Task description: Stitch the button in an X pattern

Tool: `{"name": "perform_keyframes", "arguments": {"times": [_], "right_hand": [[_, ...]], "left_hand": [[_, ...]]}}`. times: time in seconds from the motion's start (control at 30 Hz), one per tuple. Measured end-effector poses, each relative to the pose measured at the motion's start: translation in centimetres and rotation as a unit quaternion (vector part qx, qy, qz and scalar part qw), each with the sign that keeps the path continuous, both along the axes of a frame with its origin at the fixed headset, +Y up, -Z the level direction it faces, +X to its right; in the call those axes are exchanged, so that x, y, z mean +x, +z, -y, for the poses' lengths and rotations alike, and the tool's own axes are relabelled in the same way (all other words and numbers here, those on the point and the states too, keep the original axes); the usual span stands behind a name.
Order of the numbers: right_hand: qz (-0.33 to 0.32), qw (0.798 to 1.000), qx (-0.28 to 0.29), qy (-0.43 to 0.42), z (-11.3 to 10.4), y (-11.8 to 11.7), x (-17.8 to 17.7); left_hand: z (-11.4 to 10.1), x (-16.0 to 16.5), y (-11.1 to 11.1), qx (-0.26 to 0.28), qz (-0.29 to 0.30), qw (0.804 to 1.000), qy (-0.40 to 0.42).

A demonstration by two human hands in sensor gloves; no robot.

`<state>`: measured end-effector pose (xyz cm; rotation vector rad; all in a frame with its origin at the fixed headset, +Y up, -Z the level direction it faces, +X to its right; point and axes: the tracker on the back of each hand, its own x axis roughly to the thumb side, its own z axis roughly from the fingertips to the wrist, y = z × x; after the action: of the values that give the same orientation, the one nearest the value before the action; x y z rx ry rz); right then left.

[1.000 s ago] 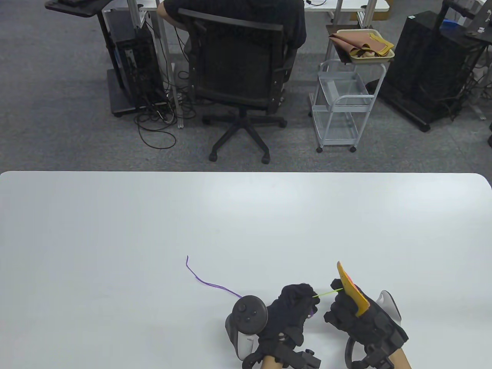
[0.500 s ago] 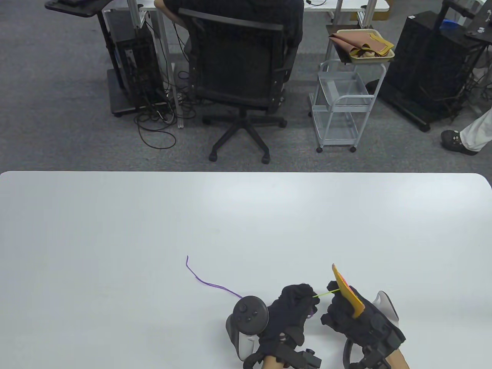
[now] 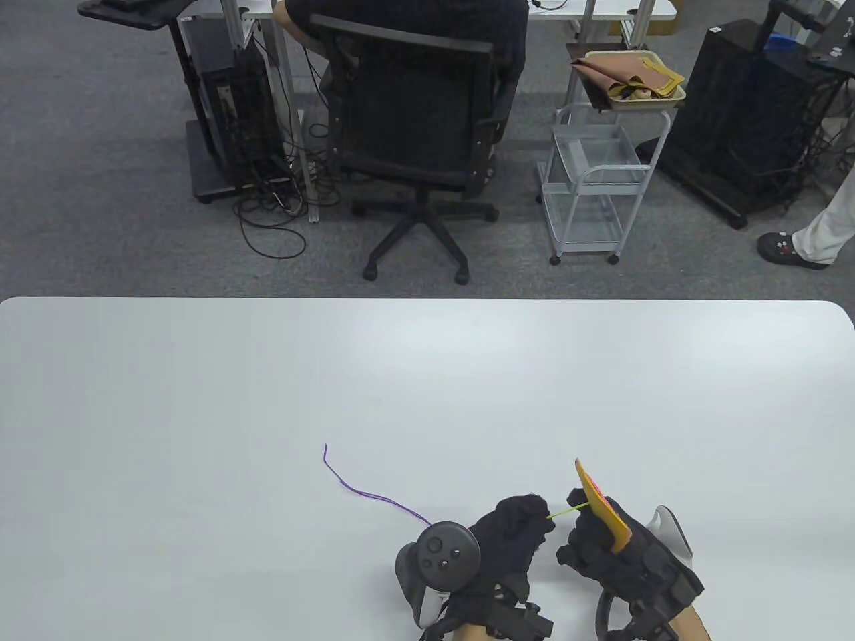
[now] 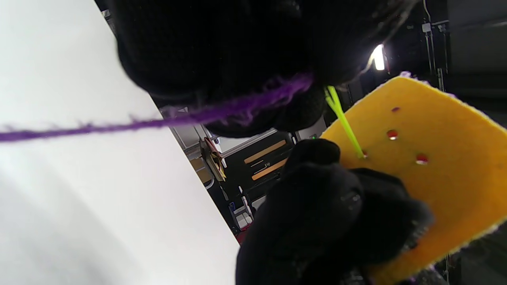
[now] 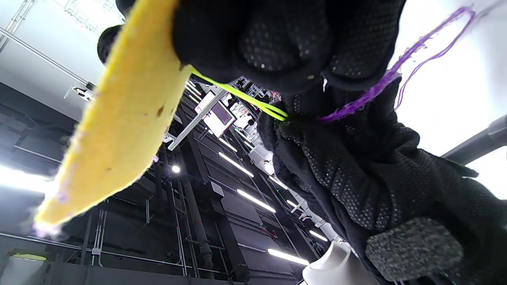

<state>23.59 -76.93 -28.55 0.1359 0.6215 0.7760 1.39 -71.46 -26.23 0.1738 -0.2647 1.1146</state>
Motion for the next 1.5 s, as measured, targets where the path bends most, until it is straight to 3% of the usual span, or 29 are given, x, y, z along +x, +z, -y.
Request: {"name": "perform_keyframes", "arguments": {"times": [0.43,1.5], "right_hand": [[-0.012,1.0,0.0,0.01,0.1,0.1,-0.2],[-0.034,0.997,0.013,0.07,0.8,0.4,-1.6]], "left_hand": [[-0.5,0.5,0.4,0.03,-0.005,0.999,-0.044],[-0.3,0.6,0.3,0.024,0.006,0.999,-0.045]]}}
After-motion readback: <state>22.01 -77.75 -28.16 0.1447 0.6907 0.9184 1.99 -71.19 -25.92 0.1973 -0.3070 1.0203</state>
